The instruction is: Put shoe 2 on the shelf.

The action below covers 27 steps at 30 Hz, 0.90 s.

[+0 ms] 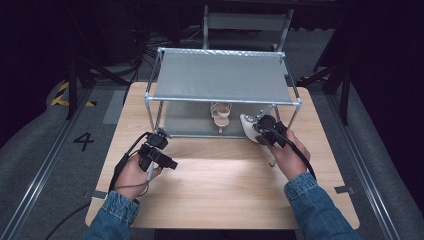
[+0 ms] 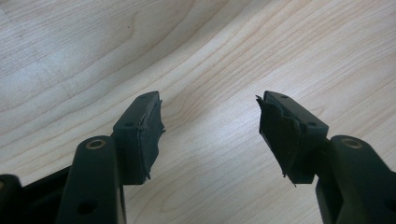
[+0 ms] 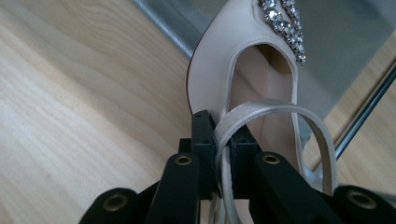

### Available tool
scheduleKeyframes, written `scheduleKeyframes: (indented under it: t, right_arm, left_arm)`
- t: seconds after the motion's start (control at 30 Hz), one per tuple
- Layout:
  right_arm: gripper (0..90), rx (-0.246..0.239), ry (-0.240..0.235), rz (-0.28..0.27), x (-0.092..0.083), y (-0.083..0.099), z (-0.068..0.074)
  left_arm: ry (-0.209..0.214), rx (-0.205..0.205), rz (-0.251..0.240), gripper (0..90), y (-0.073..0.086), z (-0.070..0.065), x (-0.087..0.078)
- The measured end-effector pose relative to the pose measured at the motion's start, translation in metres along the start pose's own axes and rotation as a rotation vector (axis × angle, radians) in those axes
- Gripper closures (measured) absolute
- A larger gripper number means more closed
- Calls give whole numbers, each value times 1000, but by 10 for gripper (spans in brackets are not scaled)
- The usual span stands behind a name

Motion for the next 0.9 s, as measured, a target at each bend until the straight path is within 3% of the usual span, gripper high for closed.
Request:
scheduleKeyframes:
  t: [0.33, 0.63, 0.73, 0.8, 0.9]
  right_arm:
    - [844, -5, 24, -7, 19, -18, -8]
    - [844, -34, 94, 13, 35, -26, -11]
    - [842, -28, 97, 20, 41, -27, -12]
    - [837, -20, 70, 19, 44, -27, -11]
    - [778, -21, 82, 4, 45, -29, -9]
  left_arm:
    - [4, -1, -1, 395, 2, 3, -1]
    - [12, 1, 0, 395, 1, 3, -1]
    - [13, 0, 0, 396, 0, 4, -1]
    - [15, 0, -1, 396, 0, 4, -1]
    - [16, 1, 3, 396, 0, 4, -1]
Point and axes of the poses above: each handheld gripper's, and its own axes: x roughly forward along the jaws, y roughly out of its underside, z roughly to its left, the point moved 4 cm from there along x, roughly forward along the jaws, and after that the axes turned 5 degrees about -y, right-handed, at the moved point
